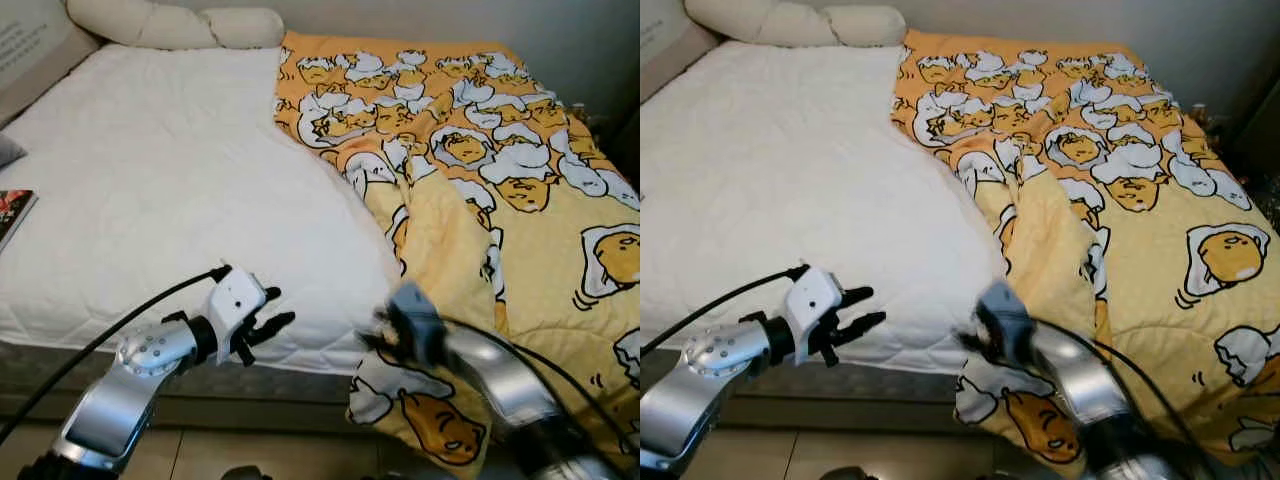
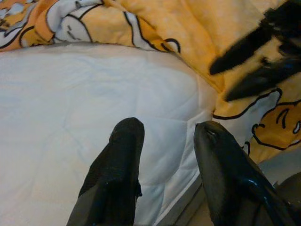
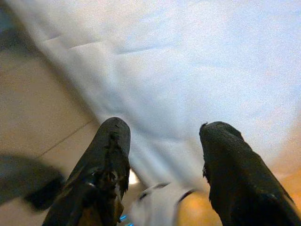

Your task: Clean up the room

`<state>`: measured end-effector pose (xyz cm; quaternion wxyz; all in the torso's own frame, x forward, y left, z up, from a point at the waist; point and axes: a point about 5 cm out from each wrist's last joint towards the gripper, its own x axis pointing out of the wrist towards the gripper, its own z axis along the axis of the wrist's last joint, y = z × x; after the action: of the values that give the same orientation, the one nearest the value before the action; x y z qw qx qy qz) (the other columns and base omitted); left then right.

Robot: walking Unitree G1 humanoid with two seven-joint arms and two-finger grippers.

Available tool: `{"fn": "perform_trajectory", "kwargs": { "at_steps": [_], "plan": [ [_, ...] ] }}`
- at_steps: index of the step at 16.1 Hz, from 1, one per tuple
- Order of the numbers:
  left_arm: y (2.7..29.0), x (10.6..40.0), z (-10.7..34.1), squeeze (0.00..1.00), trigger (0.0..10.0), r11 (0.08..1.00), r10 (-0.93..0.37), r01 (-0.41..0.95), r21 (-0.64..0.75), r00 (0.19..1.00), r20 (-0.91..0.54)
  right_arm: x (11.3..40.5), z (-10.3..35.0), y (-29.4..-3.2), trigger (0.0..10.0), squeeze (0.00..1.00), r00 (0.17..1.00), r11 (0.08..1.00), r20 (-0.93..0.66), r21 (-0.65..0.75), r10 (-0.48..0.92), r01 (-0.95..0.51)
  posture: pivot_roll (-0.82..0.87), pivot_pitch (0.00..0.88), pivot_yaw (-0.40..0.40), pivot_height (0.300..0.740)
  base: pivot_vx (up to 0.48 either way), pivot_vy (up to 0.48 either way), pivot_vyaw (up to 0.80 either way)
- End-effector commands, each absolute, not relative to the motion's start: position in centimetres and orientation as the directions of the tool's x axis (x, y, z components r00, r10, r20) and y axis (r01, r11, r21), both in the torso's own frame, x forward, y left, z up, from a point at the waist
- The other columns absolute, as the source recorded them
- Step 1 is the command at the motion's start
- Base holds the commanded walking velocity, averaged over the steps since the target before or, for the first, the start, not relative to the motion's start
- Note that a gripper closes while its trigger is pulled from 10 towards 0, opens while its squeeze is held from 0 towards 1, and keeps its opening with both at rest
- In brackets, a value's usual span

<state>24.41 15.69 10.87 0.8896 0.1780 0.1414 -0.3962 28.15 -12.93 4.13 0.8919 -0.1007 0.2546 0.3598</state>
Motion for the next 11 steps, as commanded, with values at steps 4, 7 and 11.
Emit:
{"fn": "perform_trajectory", "kwargs": {
  "at_steps": [4,7,11],
  "plan": [
    [15.5,23.8,10.9,0.0,10.0,0.624,-0.653,0.754,0.204,0.647,-0.394,30.8,2.7,-13.6,10.0,1.0,0.797,0.921,-0.555,-0.132,0.238,-0.366,0.14,0.0,-0.004,0.74,0.0,0.0,0.0],
    [15.6,23.1,11.3,0.0,10.0,0.618,-0.666,0.761,0.196,0.639,-0.385,32.2,2.5,-12.0,10.0,1.0,0.82,0.936,-0.566,-0.235,0.086,-0.26,0.16,0.0,0.003,0.74,0.0,0.0,0.0],
    [16.0,22.0,12.0,0.0,10.0,0.616,-0.669,0.765,0.187,0.634,-0.388,33.1,2.9,-10.6,10.0,1.0,0.83,0.936,-0.557,-0.27,0.037,-0.224,0.21,0.026,-0.009,0.74,0.0,0.0,0.0]
  ]
}}
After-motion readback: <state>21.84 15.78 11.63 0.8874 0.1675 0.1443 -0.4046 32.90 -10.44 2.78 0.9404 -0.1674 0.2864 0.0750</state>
